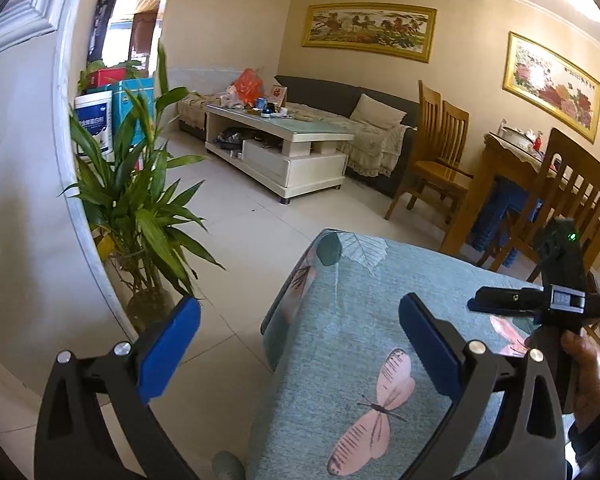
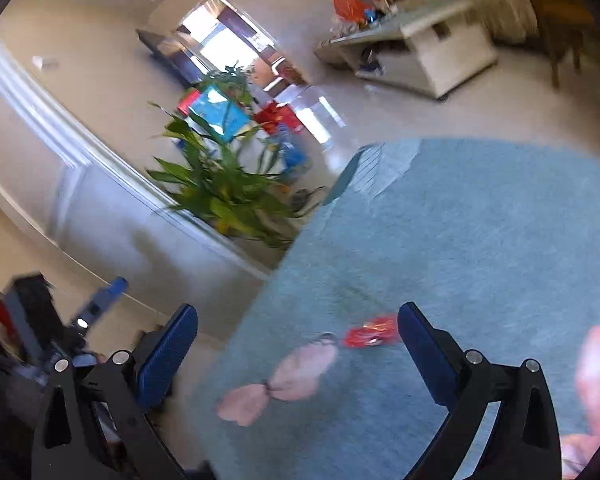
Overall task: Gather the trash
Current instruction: 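Return the right tool to the table and grasp the red wrapper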
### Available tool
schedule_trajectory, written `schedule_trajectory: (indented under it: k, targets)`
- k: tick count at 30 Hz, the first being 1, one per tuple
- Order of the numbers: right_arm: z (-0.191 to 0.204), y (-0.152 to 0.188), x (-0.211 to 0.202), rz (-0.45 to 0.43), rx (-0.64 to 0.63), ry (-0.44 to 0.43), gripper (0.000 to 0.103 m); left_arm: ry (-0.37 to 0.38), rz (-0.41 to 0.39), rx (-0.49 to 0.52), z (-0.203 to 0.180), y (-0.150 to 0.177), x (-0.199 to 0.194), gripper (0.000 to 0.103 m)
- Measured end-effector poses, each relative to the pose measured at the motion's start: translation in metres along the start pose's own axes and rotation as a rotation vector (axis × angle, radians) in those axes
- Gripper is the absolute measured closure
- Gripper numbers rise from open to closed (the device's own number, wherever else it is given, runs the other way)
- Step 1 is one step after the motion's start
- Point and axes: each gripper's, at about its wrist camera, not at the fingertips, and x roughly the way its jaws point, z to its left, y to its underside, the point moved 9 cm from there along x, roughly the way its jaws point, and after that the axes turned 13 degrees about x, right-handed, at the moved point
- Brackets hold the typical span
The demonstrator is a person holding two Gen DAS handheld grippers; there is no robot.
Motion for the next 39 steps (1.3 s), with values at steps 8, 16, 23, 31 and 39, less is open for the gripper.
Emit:
schedule_trajectory:
  k: [8, 16, 23, 31, 39]
  targets:
    - [-0.049, 0.007, -0.077, -0.13, -0.046, 0.168, 0.002, 0.061, 0.044, 0.091, -0.049, 0.004, 0.025, 0.003]
    - [-0.033, 0.017, 0.019, -0.017, -0.357, 0.441, 0.085, 0.093, 0.061, 0.104, -0.077, 0.013, 0.033, 0.003]
    - [-0.038, 0.015, 0.062, 0.038, -0.36, 0.456, 0.079, 0.09, 0.184, 0.226, -0.099, 0.045, 0.086, 0.003]
    - [-0.01, 0.02, 0.082, 0.049, -0.403, 0.399, 0.056, 0.096, 0.177, 0.164, -0.082, 0.052, 0.093, 0.003]
    - [-0.019, 0.026, 0.075, 0.072, -0.392, 0.419, 0.094, 0.087, 0.166, 0.154, -0.077, 0.047, 0.084, 0.003]
